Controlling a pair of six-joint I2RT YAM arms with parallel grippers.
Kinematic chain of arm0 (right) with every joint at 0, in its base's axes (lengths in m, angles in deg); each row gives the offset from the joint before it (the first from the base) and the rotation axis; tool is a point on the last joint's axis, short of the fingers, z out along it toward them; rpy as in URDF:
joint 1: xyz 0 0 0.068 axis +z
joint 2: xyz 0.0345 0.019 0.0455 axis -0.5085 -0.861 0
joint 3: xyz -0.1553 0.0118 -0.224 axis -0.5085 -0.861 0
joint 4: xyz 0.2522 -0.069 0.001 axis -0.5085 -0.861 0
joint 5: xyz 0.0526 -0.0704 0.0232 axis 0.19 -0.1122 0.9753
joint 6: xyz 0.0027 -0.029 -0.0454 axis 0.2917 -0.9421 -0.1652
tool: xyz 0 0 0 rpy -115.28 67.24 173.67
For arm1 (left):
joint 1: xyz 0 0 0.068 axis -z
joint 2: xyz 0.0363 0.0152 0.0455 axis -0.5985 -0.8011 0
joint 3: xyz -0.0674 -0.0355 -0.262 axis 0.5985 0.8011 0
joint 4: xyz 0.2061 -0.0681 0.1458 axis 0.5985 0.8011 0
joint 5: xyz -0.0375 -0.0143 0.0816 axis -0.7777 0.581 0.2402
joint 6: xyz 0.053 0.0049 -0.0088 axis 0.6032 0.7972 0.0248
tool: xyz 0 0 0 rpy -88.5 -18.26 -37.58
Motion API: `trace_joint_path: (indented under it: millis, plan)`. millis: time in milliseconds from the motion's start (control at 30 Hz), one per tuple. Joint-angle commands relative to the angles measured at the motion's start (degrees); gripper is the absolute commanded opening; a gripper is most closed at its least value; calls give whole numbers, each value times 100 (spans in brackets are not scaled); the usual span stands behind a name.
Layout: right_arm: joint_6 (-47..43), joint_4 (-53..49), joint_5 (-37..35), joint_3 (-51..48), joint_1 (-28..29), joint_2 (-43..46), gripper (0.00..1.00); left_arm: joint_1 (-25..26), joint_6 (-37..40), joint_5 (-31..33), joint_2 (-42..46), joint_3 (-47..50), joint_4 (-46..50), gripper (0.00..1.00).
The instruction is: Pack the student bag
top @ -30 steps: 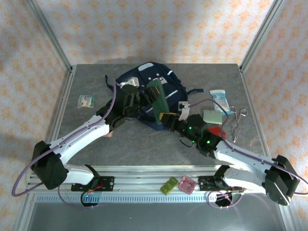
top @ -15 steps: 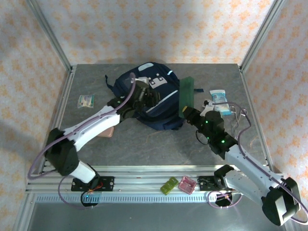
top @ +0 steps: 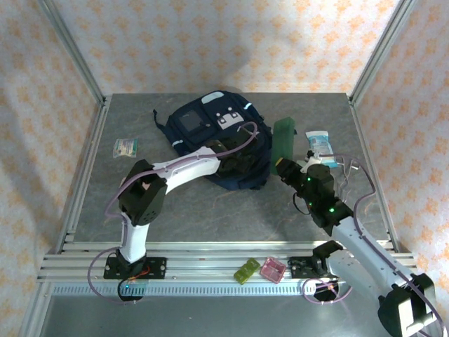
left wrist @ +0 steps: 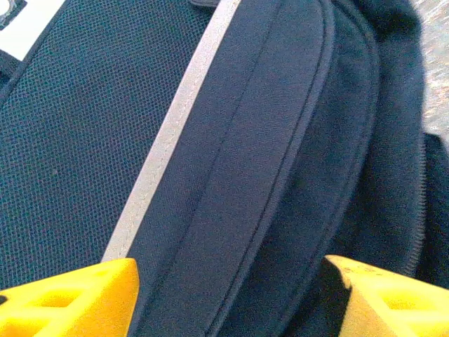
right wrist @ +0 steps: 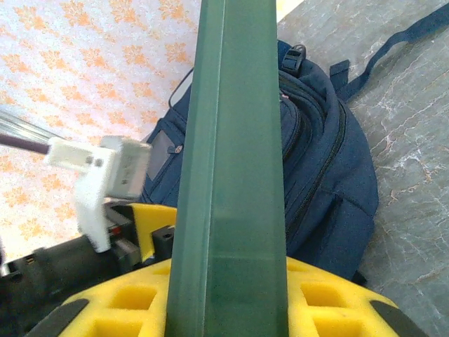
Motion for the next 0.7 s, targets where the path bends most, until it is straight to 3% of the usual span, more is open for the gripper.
trace_joint_path:
  millis: [0, 100, 267, 333, 367, 433, 500, 667]
  plan:
    - [15, 155, 79, -18, -43, 147, 14, 30, 368, 768, -237, -267, 267, 69]
    - [12, 188, 139, -18, -52, 145, 14, 33, 461, 1144, -398, -257, 136, 65]
    - [54, 276, 253, -35, -53, 147, 14, 24, 607, 1562, -555, -136, -177, 51]
    - [66, 287, 259, -35, -50, 147, 14, 24, 686, 1551, -613, -108, -271, 36]
    - [64, 287, 267, -35, -50, 147, 14, 21, 708, 1559, -647, -108, -302, 35]
    - [64, 279, 267, -30, -52, 149, 14, 10, 767, 1543, -719, -92, -361, 13]
    - [65, 274, 276, -27, -47, 161, 14, -9, 787, 1551, -760, -89, -378, 0]
    - [99, 208, 233, -60, -55, 191, 14, -42, 787, 1597, -455, -5, -404, 0]
